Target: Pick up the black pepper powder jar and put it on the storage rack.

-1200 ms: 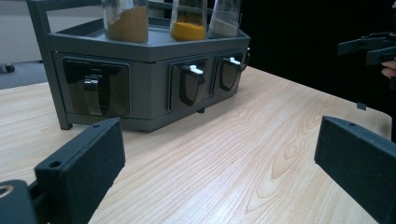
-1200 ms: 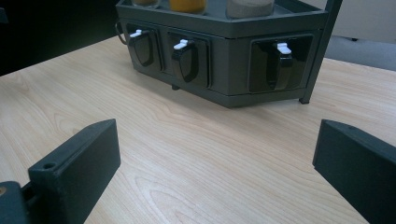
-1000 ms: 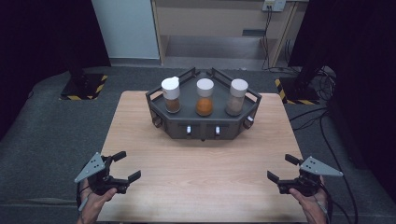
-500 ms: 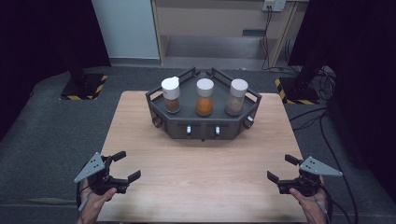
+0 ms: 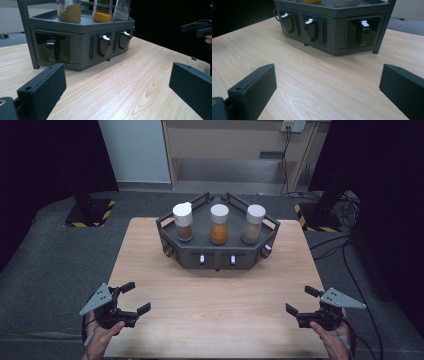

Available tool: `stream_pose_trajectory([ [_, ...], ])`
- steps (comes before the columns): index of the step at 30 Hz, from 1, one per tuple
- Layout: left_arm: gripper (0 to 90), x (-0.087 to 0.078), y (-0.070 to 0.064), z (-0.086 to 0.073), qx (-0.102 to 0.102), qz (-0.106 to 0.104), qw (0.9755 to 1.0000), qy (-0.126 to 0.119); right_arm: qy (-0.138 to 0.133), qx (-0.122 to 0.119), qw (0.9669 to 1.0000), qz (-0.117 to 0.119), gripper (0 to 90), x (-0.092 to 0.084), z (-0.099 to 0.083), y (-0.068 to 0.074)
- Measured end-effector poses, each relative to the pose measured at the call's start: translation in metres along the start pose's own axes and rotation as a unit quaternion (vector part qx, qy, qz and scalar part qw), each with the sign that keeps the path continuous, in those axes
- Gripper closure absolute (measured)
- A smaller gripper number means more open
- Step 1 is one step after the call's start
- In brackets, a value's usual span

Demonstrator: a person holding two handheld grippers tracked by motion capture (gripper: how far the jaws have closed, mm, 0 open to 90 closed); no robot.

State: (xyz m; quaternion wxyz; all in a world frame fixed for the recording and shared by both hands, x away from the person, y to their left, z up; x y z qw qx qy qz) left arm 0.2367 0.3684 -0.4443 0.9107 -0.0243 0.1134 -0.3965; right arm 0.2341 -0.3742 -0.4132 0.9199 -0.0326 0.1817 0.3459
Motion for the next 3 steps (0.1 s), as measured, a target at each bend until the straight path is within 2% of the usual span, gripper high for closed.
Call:
stream_pose_trajectory([
  [3, 0.0, 0.0002, 0.0001, -0.0001, -0.001, 0.0, 1.0, 0.0, -0.001, 0.0, 1.0, 0.0, 1.6, -0.0001, -0.0001, -0.0002],
])
Point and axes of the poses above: each handheld gripper's, and its own axes: x roughly forward along the jaws, z roughly out of its top, y roughly to its left, the point moved 4 cm from there along x, roughly forward along the jaws, and after that the axes turned 1 degree about z, right-handed, at the moved point
